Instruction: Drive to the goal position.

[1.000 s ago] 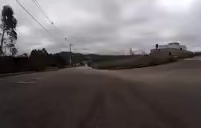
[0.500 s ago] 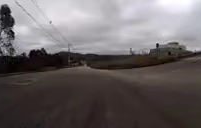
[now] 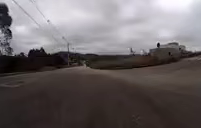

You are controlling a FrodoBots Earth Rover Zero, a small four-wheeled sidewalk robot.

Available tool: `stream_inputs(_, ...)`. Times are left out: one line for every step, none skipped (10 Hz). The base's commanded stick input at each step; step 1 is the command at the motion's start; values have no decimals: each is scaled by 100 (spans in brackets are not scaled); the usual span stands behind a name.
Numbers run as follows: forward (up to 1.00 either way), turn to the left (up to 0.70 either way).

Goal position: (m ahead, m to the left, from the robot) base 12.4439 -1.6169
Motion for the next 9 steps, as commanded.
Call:
stream_inputs(70, 0)
stream_inputs(70, 0)
stream_inputs(70, 0)
stream_inputs(70, 0)
stream_inputs(70, 0)
stream_inputs(70, 0)
stream_inputs(70, 0)
stream_inputs(70, 0)
stream_inputs(70, 0)
